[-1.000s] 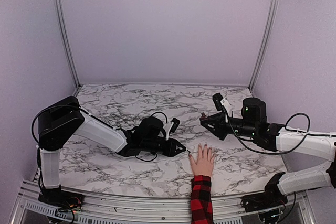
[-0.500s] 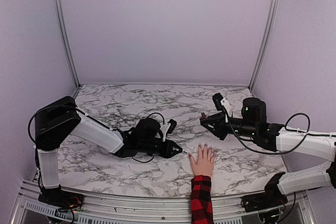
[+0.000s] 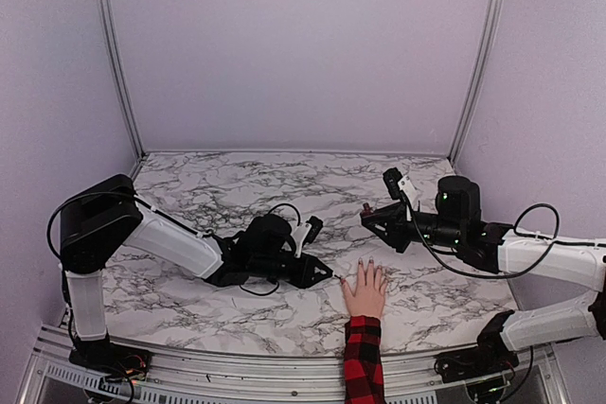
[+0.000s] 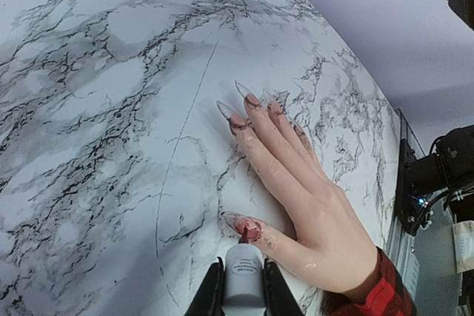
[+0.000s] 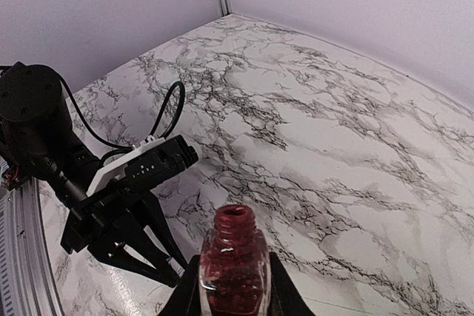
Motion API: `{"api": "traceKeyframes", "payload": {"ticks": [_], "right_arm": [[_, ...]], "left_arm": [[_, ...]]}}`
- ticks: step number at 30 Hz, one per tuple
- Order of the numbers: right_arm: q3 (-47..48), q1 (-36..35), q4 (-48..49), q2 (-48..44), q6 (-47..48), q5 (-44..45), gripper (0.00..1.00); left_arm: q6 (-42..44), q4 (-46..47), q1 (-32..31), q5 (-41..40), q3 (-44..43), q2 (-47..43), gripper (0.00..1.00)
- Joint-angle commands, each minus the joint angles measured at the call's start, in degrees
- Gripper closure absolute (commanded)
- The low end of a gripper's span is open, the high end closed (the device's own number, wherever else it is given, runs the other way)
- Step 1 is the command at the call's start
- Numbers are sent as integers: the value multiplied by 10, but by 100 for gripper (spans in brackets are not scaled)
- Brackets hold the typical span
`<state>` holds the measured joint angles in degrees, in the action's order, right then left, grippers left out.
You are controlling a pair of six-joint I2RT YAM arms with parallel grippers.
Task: Paint the nails
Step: Paint the nail with the hand.
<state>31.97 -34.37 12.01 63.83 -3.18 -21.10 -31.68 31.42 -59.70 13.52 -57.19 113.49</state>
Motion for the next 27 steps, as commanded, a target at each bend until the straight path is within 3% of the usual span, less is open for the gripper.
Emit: {"api": "traceKeyframes", "payload": {"ticks": [1,27], "right_arm": [[3,3,22,-3,3,-2,100],[1,4,22,-3,3,1,100]], "left_arm": [[5,-6,-2,10,-20,11,100],[0,-7,-5,17,-28,27,100]]}}
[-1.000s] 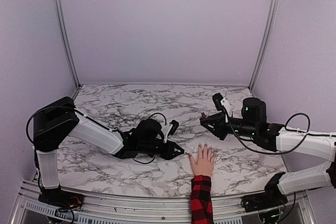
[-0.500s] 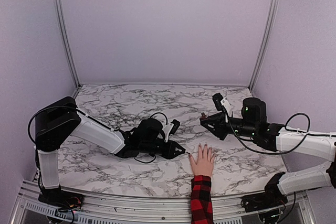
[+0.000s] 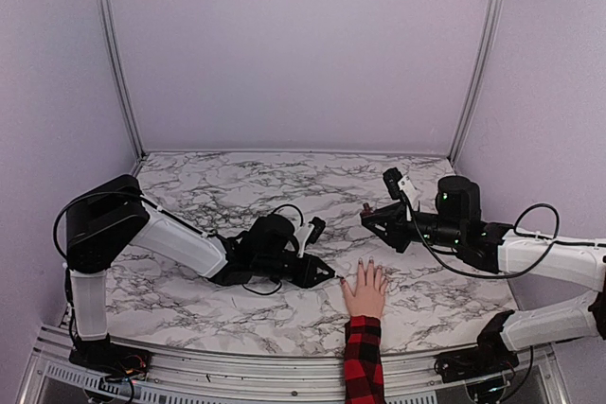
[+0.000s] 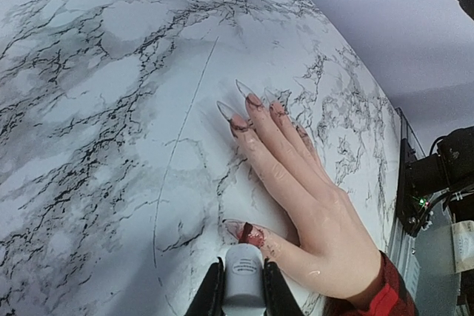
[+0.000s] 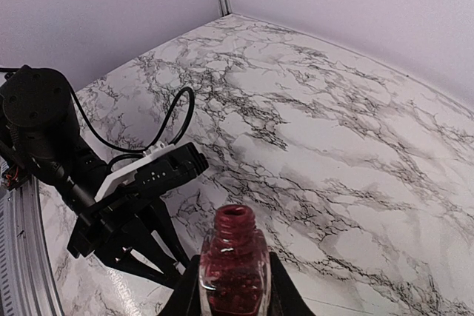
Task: Paint the nails
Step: Paint the nail with the hand.
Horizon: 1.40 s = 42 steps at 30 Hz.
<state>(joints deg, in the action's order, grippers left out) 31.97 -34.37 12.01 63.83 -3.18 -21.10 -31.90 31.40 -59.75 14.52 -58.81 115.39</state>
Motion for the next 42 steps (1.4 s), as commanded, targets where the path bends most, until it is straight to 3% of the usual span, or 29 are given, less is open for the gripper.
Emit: {"api": "traceKeyframes", "payload": {"ticks": [1,42], "right_arm": [[1,3,22,-3,3,2,100],[0,4,21,-5,2,1,100]], "left_arm": [[3,-7,-5,7,-12,7,100],[9,-8,-9,13,9,-2,100]]}}
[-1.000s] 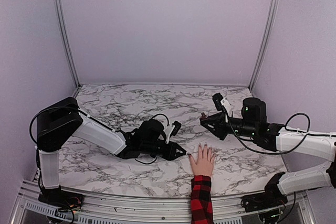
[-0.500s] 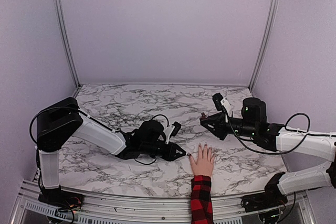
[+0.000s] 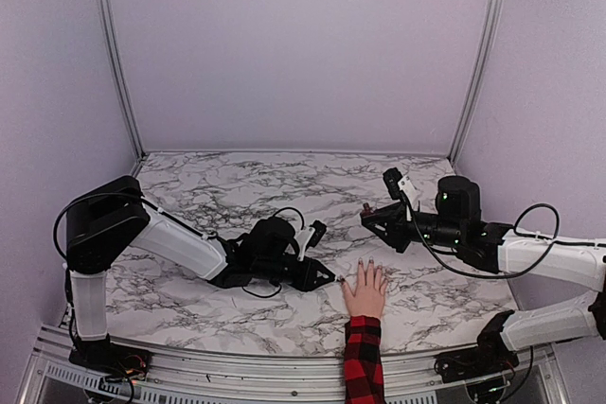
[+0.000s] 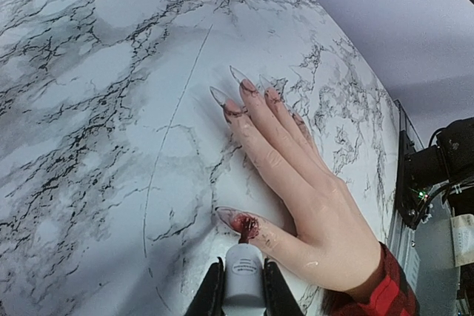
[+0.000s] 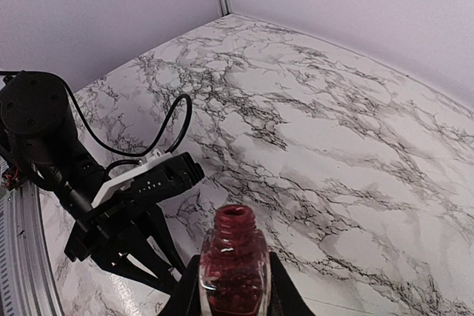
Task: Paint the nails
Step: Paint the nail with the hand.
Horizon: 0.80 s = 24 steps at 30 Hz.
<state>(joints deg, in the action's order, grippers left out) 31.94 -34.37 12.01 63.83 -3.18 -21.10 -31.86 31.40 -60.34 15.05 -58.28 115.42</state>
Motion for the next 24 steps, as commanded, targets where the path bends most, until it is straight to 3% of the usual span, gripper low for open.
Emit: {"api": "traceKeyframes", "payload": {"ticks": [1,24], "right_arm": [[0,3,21,-5,2,1,100],[1,3,22,-5,1,0,100]], "left_arm": [[8,-8,-4,8,4,-2,100],[5,-9,-6,2,4,4,100]]}}
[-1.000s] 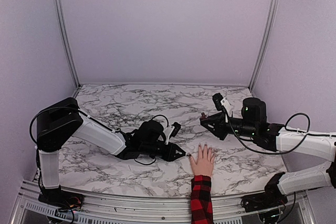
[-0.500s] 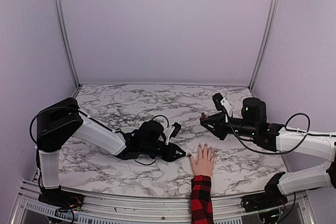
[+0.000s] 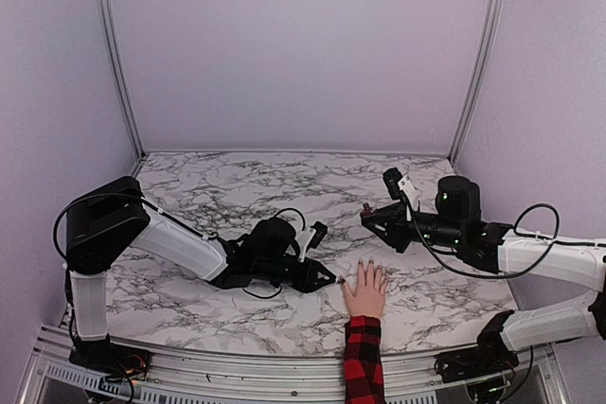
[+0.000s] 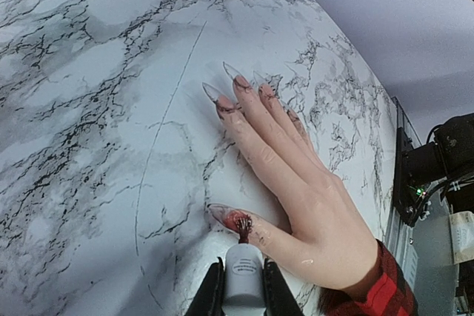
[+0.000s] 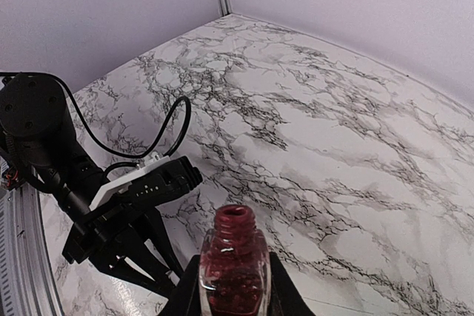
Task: Paint the nails
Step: Paint the nail with the hand.
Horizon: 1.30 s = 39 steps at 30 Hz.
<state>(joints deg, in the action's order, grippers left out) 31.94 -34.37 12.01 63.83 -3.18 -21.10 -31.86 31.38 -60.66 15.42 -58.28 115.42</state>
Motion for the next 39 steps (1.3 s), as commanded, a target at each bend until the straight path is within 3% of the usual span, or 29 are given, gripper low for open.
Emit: {"api": "traceKeyframes", "payload": {"ticks": [1,39], "right_arm": [[1,3,22,-5,1,0,100],[1,3,22,-6,1,0,100]], "left_arm": [[5,-10,-2,-1,4,4,100],[-2,-23,5,-15,4,7,100]]}}
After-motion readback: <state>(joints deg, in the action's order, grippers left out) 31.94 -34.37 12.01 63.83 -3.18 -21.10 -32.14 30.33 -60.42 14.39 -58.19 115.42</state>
